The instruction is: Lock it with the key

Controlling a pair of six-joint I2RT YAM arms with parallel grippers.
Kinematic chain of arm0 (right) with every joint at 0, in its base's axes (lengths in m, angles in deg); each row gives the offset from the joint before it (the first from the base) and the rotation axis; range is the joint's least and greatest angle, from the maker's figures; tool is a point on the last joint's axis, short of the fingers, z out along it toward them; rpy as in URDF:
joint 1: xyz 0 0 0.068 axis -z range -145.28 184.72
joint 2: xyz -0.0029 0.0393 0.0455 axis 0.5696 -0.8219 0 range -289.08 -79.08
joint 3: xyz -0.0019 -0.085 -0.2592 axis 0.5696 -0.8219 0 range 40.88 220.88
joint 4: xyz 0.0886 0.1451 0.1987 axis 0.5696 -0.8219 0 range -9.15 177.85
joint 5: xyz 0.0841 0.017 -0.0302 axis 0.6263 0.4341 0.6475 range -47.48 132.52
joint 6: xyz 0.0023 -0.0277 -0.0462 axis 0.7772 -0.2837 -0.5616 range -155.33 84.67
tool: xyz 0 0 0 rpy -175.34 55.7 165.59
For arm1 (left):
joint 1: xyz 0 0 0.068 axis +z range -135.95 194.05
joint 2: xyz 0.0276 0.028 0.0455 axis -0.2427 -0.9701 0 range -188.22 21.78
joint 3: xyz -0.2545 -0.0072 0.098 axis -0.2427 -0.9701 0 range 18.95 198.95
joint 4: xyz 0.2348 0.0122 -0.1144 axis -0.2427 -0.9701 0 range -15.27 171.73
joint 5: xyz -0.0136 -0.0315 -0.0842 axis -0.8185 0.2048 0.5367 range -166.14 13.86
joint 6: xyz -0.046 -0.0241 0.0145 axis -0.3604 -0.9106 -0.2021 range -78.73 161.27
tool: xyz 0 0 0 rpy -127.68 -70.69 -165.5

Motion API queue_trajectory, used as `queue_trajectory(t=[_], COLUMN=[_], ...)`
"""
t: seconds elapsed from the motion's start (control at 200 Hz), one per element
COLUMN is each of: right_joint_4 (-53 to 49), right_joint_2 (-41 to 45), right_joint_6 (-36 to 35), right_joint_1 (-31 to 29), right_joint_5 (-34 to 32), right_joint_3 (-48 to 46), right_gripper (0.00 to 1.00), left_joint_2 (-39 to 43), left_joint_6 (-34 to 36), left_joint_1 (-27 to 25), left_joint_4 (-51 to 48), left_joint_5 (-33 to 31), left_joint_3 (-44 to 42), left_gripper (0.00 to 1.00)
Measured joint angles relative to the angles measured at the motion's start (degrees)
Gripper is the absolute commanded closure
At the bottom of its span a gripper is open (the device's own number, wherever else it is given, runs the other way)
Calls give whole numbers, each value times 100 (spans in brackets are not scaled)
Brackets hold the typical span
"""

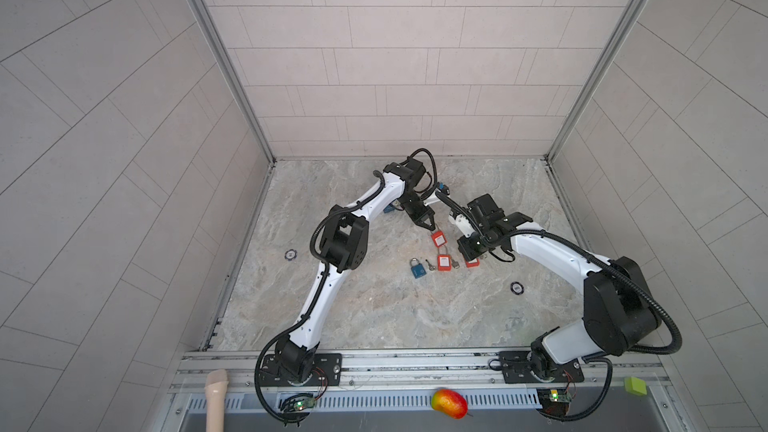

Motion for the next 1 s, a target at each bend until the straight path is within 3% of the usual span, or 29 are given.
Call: queue_trajectory(t=[0.58,1.001], right_joint_4=[-7,17], right_joint_2=[-254,-378], right_joint_6=[249,450], right_joint_1=[0,0], right_joint_5=[4,92], right_joint_3=[87,114], right_gripper=[100,100], left_joint_2=[-94,-262], left_joint_6=[-79,-92], left_joint_1=[-11,-107], left_joint_4=[-13,-13], left_joint_5=[-280,-608], left_joint_3=[275,374], left_gripper=[96,73])
